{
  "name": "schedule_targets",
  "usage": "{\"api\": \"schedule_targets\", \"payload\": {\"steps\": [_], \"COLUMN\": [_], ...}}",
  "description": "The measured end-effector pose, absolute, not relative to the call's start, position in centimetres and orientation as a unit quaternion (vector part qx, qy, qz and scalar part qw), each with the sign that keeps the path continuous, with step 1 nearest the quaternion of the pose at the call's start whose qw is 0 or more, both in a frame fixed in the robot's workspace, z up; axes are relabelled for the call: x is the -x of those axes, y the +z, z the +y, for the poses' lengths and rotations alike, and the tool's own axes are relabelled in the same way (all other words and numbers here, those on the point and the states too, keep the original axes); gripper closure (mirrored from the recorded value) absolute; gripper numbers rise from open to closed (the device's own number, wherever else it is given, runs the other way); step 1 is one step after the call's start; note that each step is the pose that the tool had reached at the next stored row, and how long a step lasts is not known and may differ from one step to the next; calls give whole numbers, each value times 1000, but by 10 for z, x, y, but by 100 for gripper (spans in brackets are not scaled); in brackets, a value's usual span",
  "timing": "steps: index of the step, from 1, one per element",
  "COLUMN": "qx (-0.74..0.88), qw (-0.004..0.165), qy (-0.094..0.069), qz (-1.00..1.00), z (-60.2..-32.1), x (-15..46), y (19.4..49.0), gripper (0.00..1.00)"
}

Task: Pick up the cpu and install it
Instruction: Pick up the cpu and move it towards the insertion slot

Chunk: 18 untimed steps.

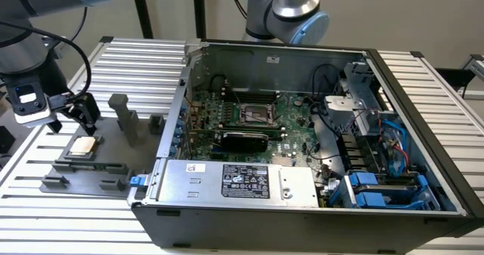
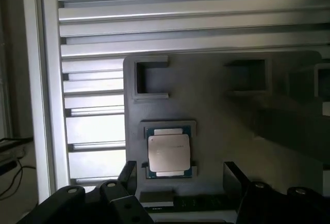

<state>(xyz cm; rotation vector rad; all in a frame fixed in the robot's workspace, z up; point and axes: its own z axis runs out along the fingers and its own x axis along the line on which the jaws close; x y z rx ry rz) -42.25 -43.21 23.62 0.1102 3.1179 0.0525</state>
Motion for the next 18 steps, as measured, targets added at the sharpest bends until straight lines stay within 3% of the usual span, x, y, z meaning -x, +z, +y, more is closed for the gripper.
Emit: {"api": "schedule_targets", "payload": {"steps": [18], "qx": [-36], "qw": [11], "qy": [17], "qz": [999], "z": [-432], "x": [429], "y": [203], "gripper": [23]}}
